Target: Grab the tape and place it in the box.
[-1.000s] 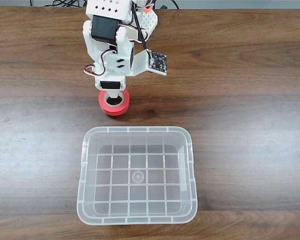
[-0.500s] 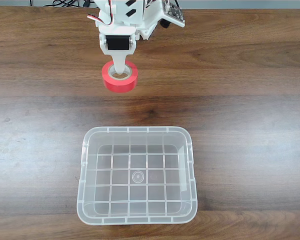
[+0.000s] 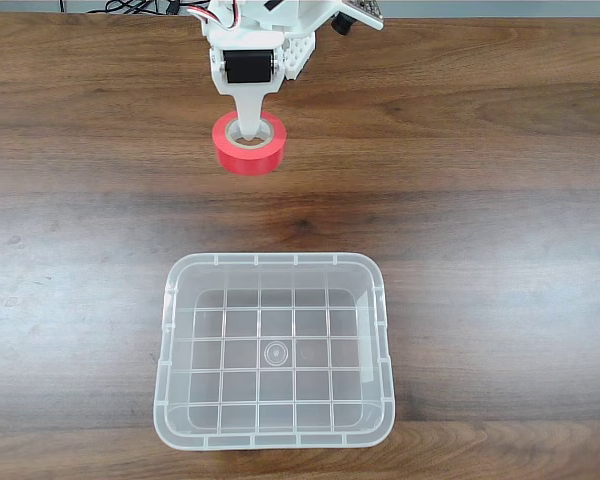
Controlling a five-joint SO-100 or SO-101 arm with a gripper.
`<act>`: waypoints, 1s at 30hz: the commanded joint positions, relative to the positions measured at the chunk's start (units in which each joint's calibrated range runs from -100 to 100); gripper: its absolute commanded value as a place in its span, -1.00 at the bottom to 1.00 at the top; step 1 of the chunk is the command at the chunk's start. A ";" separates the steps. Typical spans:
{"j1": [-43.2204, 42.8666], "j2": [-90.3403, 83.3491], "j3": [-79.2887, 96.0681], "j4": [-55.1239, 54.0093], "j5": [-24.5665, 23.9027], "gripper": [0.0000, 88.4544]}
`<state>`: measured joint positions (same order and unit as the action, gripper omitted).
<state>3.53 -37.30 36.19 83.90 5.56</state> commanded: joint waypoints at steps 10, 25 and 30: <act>-5.14 26.84 -47.27 -0.68 -4.61 -0.94; -7.92 67.79 -86.52 -0.51 -4.71 -0.94; -7.63 71.00 -87.66 0.01 -4.82 -0.94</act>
<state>-4.36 34.62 -43.86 83.90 0.76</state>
